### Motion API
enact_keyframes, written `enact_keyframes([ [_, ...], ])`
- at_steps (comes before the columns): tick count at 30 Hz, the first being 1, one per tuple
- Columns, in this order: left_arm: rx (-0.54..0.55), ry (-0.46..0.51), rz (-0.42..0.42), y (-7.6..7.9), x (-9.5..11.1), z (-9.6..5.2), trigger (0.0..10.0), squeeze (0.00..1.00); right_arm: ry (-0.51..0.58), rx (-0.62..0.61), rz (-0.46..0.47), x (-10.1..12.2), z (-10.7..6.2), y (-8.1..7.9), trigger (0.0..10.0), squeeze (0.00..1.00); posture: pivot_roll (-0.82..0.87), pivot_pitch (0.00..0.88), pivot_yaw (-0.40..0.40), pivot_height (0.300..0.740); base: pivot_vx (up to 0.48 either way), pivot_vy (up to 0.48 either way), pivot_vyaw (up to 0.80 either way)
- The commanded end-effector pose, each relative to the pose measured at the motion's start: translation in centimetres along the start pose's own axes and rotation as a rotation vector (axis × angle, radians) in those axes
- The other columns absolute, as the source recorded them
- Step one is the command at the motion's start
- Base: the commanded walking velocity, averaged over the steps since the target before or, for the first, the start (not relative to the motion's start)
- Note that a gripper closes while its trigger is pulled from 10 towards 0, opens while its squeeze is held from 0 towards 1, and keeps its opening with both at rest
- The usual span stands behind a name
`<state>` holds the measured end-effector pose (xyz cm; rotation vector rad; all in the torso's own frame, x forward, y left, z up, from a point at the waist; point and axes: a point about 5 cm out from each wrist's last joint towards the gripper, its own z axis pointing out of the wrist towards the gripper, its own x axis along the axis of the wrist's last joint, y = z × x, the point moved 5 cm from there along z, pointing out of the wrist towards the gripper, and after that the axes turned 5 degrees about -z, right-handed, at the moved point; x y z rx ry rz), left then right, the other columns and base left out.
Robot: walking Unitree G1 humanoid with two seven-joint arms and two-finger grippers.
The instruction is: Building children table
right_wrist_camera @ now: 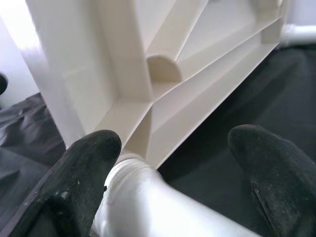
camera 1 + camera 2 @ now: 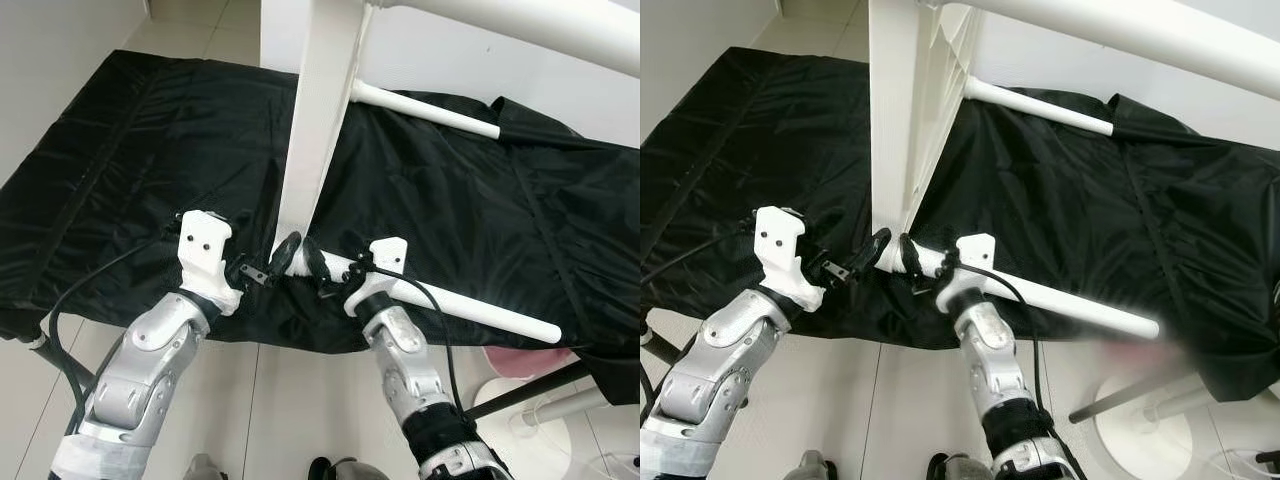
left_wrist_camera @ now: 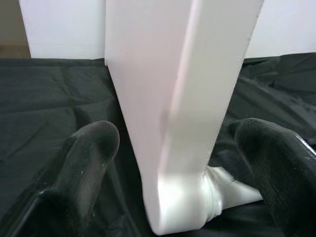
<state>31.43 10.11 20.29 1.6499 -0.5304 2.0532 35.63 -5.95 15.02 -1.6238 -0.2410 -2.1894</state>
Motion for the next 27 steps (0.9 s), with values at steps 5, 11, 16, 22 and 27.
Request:
enact_keyframes([
  [5, -0.03, -0.006, 0.038, 0.5, 0.3, 0.5, 10.0, 0.0, 0.005, -0.067, -0.023, 0.4, -1.0, 2.6, 10.0, 0.0, 0.1, 0.098, -0.121, 0.74, 0.0, 0.0, 0.0],
  [11, -0.067, -0.011, 0.046, 1.0, 0.6, 1.5, 10.0, 1.0, 0.042, -0.226, -0.087, 2.2, -1.6, 7.2, 10.0, 0.0, 0.09, 0.101, -0.115, 0.74, 0.0, 0.0, 0.0],
  [16, -0.058, 0.0, 0.049, 1.1, 1.3, 3.4, 10.0, 1.0, 0.063, -0.319, -0.108, 3.2, -1.6, 9.4, 10.0, 0.0, 0.08, 0.102, -0.103, 0.74, 0.0, 0.0, 0.0],
  [22, -0.028, 0.037, -0.01, 0.9, 2.6, 4.8, 10.0, 0.0, 0.06, -0.327, -0.108, 3.2, -1.7, 9.6, 10.0, 0.0, 0.08, 0.102, -0.102, 0.74, 0.0, 0.0, 0.0],
  [27, -0.052, 0.058, -0.034, 1.2, 3.5, 5.5, 10.0, 0.0, 0.057, -0.331, -0.107, 3.1, -1.8, 9.6, 10.0, 0.0, 0.07, 0.099, -0.095, 0.74, 0.0, 0.0, 0.0],
])
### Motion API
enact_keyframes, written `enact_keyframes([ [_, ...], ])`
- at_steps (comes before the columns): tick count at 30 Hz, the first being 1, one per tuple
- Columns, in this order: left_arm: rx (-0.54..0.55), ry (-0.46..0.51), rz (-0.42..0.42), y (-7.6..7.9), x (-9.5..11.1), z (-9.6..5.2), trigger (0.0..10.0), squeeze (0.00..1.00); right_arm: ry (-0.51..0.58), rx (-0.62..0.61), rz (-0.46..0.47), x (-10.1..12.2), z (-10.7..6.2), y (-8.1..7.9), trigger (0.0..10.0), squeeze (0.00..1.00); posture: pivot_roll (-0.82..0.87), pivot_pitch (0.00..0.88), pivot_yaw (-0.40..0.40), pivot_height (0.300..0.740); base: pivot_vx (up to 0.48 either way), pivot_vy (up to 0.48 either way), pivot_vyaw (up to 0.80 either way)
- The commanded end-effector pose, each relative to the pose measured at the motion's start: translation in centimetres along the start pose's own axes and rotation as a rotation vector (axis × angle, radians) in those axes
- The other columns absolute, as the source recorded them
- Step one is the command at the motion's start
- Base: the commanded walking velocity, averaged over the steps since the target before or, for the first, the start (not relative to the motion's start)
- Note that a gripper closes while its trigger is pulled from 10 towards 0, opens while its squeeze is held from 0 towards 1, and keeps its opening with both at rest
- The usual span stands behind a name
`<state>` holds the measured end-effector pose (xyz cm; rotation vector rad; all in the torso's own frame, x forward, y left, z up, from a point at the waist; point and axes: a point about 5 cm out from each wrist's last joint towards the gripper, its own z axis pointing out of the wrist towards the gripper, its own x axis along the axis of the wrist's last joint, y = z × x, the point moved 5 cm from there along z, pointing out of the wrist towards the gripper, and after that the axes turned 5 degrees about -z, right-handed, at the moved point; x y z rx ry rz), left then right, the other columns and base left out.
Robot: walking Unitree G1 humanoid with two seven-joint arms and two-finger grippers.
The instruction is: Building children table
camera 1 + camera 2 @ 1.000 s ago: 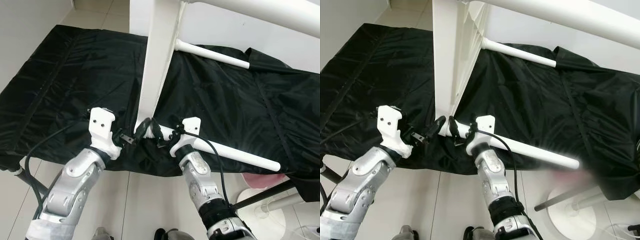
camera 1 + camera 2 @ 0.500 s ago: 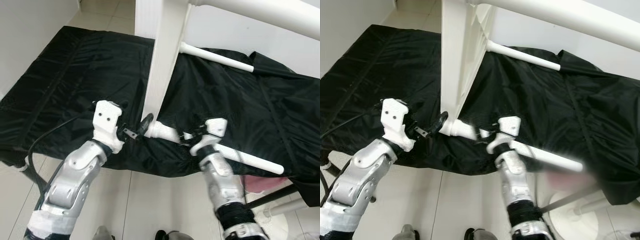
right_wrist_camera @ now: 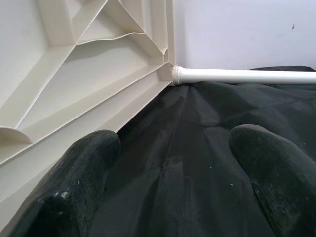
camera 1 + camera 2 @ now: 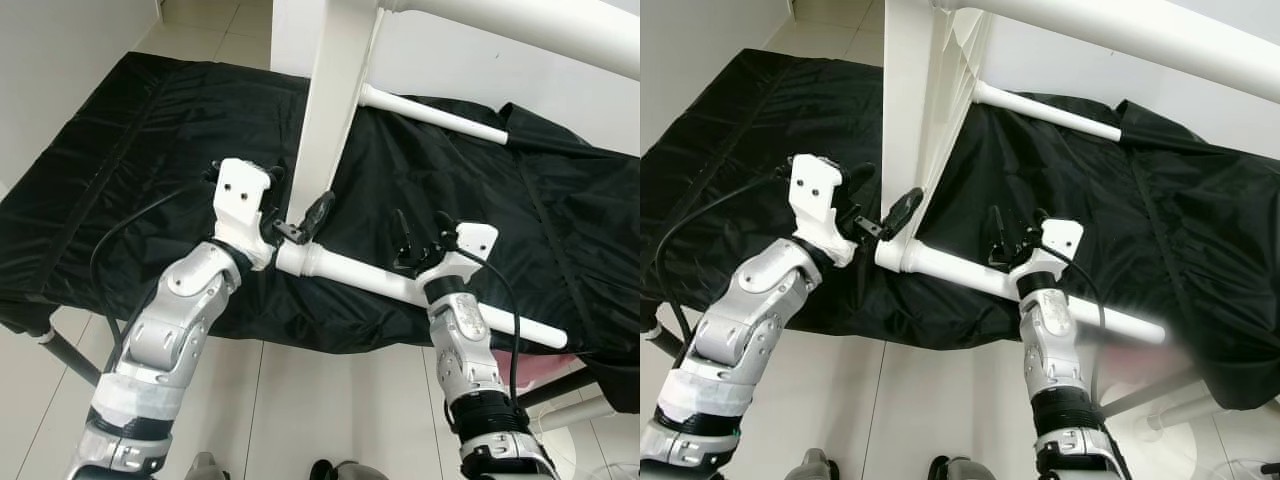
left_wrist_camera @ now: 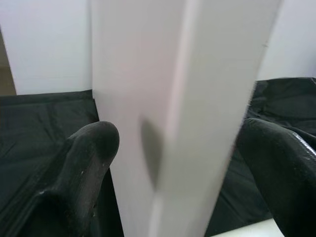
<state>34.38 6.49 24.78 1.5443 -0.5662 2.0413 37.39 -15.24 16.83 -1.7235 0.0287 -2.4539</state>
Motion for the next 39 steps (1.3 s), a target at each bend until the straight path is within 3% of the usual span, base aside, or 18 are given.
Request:
enact_keyframes([
  [1, 0.02, 0.001, -0.021, -0.1, 0.1, 0.2, 10.0, 0.0, -0.011, -0.026, -0.002, -0.2, -0.2, 0.8, 10.0, 0.0, 0.07, 0.099, -0.095, 0.74, 0.0, 0.0, 0.0],
  [5, 0.014, 0.001, -0.051, 0.2, 0.8, 1.7, 10.0, 0.0, -0.013, -0.046, -0.011, -0.2, -0.2, 1.1, 10.0, 0.0, 0.07, 0.096, -0.085, 0.74, 0.0, 0.0, 0.0],
  [9, 0.02, -0.01, -0.048, 0.3, 0.9, 2.1, 10.0, 0.0, -0.012, -0.053, -0.014, -0.2, -0.2, 1.1, 10.0, 0.0, 0.06, 0.097, -0.081, 0.74, 0.0, 0.0, 0.0],
  [14, 0.194, -0.064, -0.129, -1.2, 0.3, 3.7, 10.0, 0.0, -0.028, -0.073, -0.025, -0.6, -0.4, 1.4, 10.0, 0.0, 0.05, 0.095, -0.074, 0.74, 0.0, 0.0, 0.0],
  [23, 0.225, -0.075, -0.05, -1.4, 0.7, 4.3, 10.0, 0.0, -0.027, -0.083, -0.024, -0.6, -0.4, 1.5, 10.0, 0.0, 0.05, 0.102, -0.07, 0.74, 0.0, 0.0, 0.0],
  [24, 0.277, -0.085, 0.013, -2.0, 1.1, 4.7, 10.0, 0.0, -0.029, -0.086, -0.028, -0.6, -0.4, 1.4, 10.0, 0.0, 0.05, 0.106, -0.068, 0.74, 0.0, 0.0, 0.0],
  [27, 0.315, -0.09, 0.047, -2.4, 1.5, 4.9, 10.0, 0.0, -0.031, -0.089, -0.03, -0.7, -0.5, 1.4, 10.0, 0.0, 0.05, 0.108, -0.066, 0.74, 0.0, 0.0, 0.0],
  [32, 0.414, -0.1, 0.052, -3.3, 1.8, 5.0, 10.0, 0.0, -0.035, -0.102, -0.029, -0.9, -0.6, 1.5, 10.0, 0.0, 0.05, 0.11, -0.061, 0.74, 0.0, 0.0, 0.0],
  [39, 0.455, -0.095, 0.043, -3.8, 2.0, 5.0, 10.0, 0.0, -0.035, -0.108, -0.027, -0.9, -0.6, 1.5, 10.0, 0.0, 0.05, 0.114, -0.058, 0.74, 0.0, 0.0, 0.0],
])
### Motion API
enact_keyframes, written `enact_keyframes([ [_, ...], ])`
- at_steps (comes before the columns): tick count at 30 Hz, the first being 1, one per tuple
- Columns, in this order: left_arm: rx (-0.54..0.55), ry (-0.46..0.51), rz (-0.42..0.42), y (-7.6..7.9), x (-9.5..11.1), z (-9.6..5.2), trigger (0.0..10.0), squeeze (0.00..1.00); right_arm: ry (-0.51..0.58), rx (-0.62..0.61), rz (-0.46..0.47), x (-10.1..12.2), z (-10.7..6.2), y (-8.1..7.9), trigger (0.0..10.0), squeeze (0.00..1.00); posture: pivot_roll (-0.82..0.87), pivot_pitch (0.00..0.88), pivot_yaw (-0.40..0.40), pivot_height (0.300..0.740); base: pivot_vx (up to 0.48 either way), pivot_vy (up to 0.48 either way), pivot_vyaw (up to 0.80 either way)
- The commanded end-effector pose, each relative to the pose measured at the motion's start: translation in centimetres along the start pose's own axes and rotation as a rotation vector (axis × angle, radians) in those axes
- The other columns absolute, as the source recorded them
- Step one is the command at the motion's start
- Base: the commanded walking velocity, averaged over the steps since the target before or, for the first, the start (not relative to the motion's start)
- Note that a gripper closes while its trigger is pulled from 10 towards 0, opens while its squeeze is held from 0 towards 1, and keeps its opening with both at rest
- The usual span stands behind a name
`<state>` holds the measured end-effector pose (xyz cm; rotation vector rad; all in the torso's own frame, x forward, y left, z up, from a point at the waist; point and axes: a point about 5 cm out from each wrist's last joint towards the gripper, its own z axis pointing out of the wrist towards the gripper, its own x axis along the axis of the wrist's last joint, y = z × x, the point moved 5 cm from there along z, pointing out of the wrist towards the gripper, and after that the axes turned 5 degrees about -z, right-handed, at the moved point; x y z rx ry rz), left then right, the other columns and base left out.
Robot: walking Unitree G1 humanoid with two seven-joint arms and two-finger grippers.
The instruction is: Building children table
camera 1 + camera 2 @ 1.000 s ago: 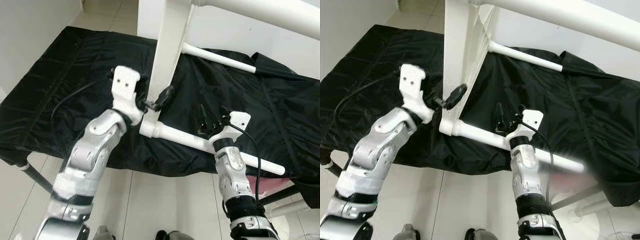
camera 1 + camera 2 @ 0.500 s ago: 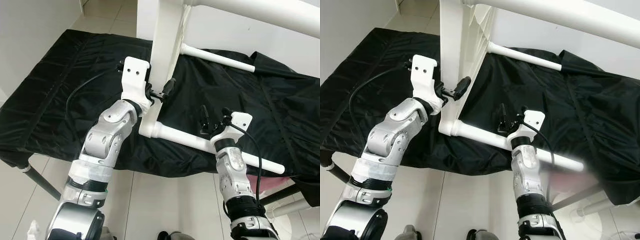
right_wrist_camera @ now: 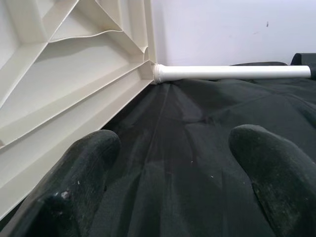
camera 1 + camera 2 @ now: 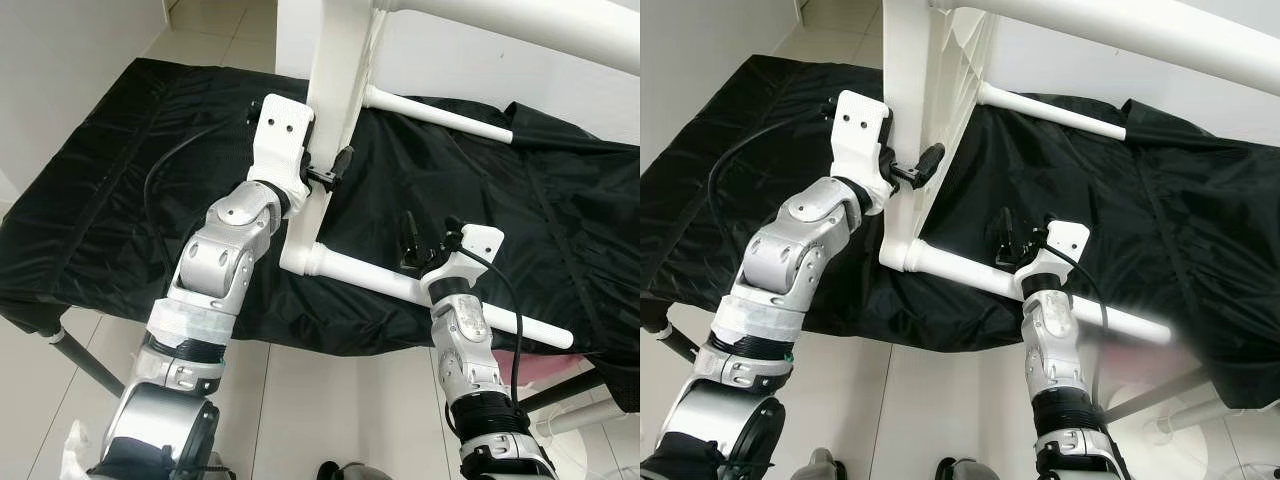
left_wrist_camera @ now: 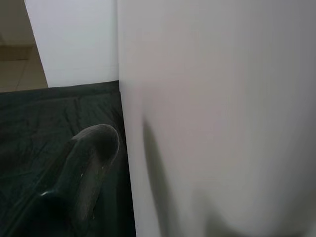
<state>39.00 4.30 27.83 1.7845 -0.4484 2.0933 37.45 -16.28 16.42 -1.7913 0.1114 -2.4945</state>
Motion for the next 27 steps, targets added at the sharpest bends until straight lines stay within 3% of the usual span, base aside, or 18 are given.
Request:
enact_keyframes([
  [1, 0.262, 0.015, -0.006, -2.6, 0.2, -0.1, 10.0, 0.0, -0.019, -0.021, 0.002, -0.6, -0.4, 0.4, 10.0, 0.0, 0.05, 0.114, -0.058, 0.74, 0.0, 0.0, 0.0],
  [3, 0.297, 0.013, -0.008, -3.2, 0.2, -0.2, 10.0, 0.0, -0.022, -0.027, 0.003, -0.7, -0.4, 0.5, 10.0, 0.0, 0.05, 0.113, -0.058, 0.74, 0.0, 0.0, 0.0],
  [4, 0.317, 0.016, -0.006, -3.5, 0.3, -0.2, 3.8, 0.0, -0.022, -0.029, 0.003, -0.7, -0.4, 0.5, 10.0, 0.0, 0.05, 0.115, -0.057, 0.74, 0.0, 0.0, 0.0],
  [5, 0.328, 0.018, -0.003, -3.8, 0.3, -0.3, 3.8, 0.0, -0.021, -0.03, 0.002, -0.7, -0.4, 0.5, 10.0, 0.0, 0.05, 0.115, -0.056, 0.74, 0.0, 0.0, 0.0],
  [6, 0.345, 0.028, 0.006, -4.1, 0.5, -0.4, 0.0, 0.0, -0.021, -0.033, 0.002, -0.7, -0.3, 0.6, 10.0, 0.0, 0.05, 0.115, -0.055, 0.74, 0.0, 0.0, 0.0],
  [21, 0.38, 0.022, 0.091, -5.8, 0.1, -1.3, 0.0, 0.0, -0.029, -0.039, 0.002, -0.9, -0.5, 0.6, 10.0, 0.0, 0.05, 0.114, -0.057, 0.74, 0.0, 0.0, 0.0],
  [27, 0.45, 0.018, 0.133, -8.4, 0.2, -2.9, 0.0, 0.0, -0.036, -0.031, -0.005, -1.1, -0.6, 0.7, 10.0, 0.0, 0.06, 0.114, -0.065, 0.74, 0.0, 0.0, 0.0],
])
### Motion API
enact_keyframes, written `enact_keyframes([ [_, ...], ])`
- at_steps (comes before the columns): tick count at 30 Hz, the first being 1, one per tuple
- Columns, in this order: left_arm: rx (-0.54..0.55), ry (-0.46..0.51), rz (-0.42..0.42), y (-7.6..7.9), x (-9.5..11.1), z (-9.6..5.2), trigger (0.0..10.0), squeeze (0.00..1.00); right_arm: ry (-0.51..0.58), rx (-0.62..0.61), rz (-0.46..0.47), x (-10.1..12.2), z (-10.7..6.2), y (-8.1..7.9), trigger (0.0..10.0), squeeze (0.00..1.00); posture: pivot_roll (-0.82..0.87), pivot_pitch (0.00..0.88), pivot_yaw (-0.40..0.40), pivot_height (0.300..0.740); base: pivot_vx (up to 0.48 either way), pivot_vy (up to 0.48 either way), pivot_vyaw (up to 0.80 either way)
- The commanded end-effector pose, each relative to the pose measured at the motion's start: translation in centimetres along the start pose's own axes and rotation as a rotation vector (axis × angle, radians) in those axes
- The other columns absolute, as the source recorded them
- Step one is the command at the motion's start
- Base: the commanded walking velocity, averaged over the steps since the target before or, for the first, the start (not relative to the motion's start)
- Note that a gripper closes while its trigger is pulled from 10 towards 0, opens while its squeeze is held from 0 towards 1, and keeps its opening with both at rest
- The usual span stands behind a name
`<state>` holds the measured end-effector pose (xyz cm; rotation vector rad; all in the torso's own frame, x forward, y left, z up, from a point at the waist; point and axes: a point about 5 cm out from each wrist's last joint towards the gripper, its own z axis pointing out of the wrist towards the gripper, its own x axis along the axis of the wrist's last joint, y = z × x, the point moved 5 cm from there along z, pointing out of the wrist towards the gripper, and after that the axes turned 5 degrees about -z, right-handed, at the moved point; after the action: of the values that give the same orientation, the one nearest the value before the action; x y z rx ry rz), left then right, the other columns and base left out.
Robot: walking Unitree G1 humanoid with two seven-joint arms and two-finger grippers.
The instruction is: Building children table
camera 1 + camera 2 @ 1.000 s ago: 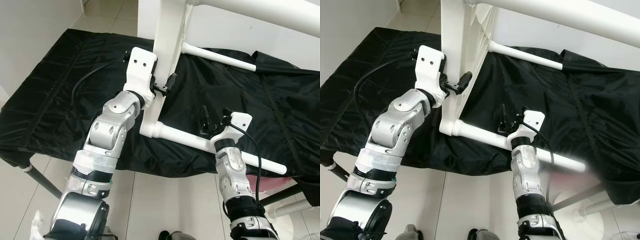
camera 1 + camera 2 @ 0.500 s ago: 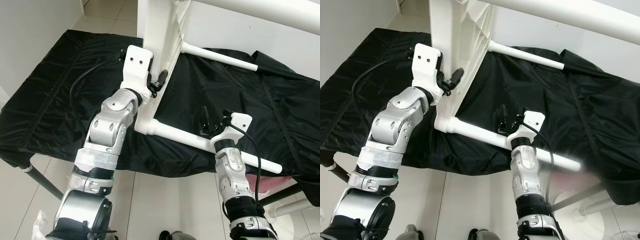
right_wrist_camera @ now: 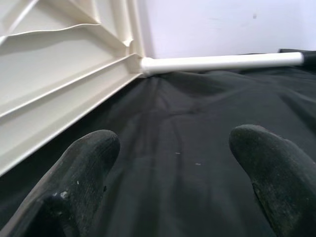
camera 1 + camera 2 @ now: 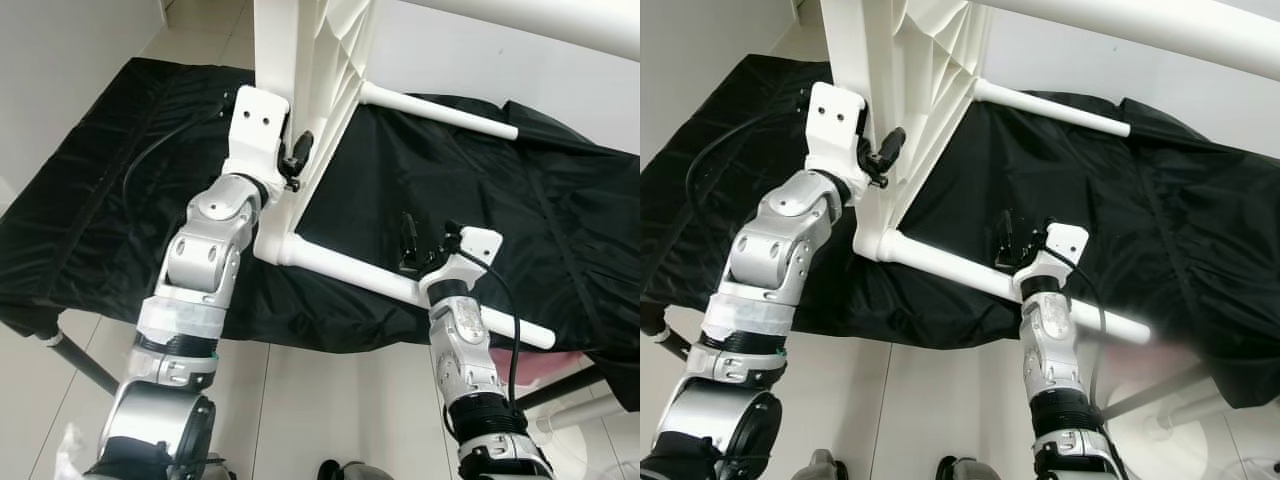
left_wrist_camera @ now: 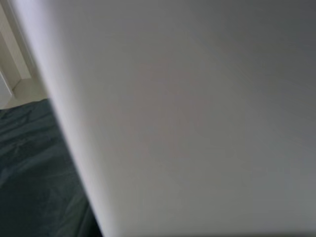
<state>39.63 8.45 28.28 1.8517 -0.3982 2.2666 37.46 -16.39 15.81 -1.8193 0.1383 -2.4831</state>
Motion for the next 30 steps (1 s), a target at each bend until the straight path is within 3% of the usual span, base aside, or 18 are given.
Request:
enact_keyframes([
  [1, 0.303, -0.017, 0.036, -4.5, -0.8, -1.0, 0.0, 0.0, -0.017, -0.012, -0.008, -0.6, -0.4, 0.5, 10.0, 0.0, 0.06, 0.114, -0.065, 0.74, 0.0, 0.0, 0.0],
  [2, 0.333, -0.018, 0.055, -5.7, -0.8, -1.6, 0.0, 0.0, -0.018, -0.011, -0.012, -0.5, -0.3, 0.6, 10.0, 0.0, 0.05, 0.115, -0.068, 0.74, 0.0, 0.0, 0.0],
  [4, 0.333, -0.018, 0.055, -5.7, -0.8, -1.6, 0.0, 0.0, -0.018, -0.011, -0.012, -0.5, -0.3, 0.6, 10.0, 0.0, 0.05, 0.115, -0.068, 0.74, 0.0, 0.0, 0.0],
  [6, 0.389, -0.027, 0.081, -7.7, -0.9, -2.8, 0.0, 0.0, -0.02, -0.013, -0.021, -0.5, -0.3, 1.0, 10.0, 0.0, 0.05, 0.119, -0.072, 0.74, 0.0, 0.0, 0.0],
  [7, 0.389, -0.027, 0.081, -7.7, -0.9, -2.8, 0.0, 0.0, -0.02, -0.013, -0.021, -0.5, -0.3, 1.0, 10.0, 0.0, 0.05, 0.119, -0.072, 0.74, 0.0, 0.0, 0.0],
  [10, 0.468, -0.037, 0.11, -10.1, -1.0, -4.5, 0.0, 0.0, -0.024, -0.012, -0.031, -0.6, -0.3, 1.3, 10.0, 0.0, 0.06, 0.122, -0.081, 0.74, 0.0, 0.0, 0.0],
  [11, 0.468, -0.037, 0.11, -10.1, -1.0, -4.5, 0.0, 0.0, -0.024, -0.012, -0.031, -0.6, -0.3, 1.3, 10.0, 0.0, 0.06, 0.122, -0.081, 0.74, 0.0, 0.0, 0.0],
  [12, 0.54, -0.038, 0.132, -12.1, -0.8, -5.9, 0.0, 0.0, -0.027, -0.008, -0.035, -0.6, -0.2, 1.3, 10.0, 0.0, 0.06, 0.123, -0.089, 0.74, 0.0, 0.0, 0.0],
  [15, 0.597, -0.032, 0.146, -13.3, -0.5, -7.1, 0.0, 0.0, -0.029, -0.005, -0.038, -0.6, -0.1, 1.4, 10.0, 0.0, 0.06, 0.124, -0.093, 0.74, 0.0, 0.0, 0.0],
  [19, 0.617, -0.036, 0.151, -13.8, -0.5, -7.5, 0.0, 0.0, -0.03, -0.004, -0.038, -0.6, 0.0, 1.4, 10.0, 0.0, 0.06, 0.124, -0.093, 0.74, 0.0, 0.0, 0.0],
  [20, 0.657, -0.039, 0.155, -14.7, -0.5, -8.6, 0.0, 0.0, -0.031, 0.002, -0.041, -0.6, 0.1, 1.3, 10.0, 0.0, 0.07, 0.126, -0.106, 0.74, 0.0, 0.0, 0.0],
  [25, 0.683, -0.038, 0.156, -15.3, -0.4, -9.6, 0.0, 0.0, -0.033, 0.011, -0.045, -0.6, 0.2, 1.4, 10.0, 0.0, 0.07, 0.13, -0.112, 0.74, 0.0, 0.0, 0.0],
  [30, 0.537, 0.054, 0.087, -13.1, 0.2, -9.1, 0.0, 0.0, -0.042, 0.019, -0.055, -0.8, 0.2, 1.5, 10.0, 0.0, 0.08, 0.132, -0.12, 0.74, 0.0, 0.0, 0.0],
])
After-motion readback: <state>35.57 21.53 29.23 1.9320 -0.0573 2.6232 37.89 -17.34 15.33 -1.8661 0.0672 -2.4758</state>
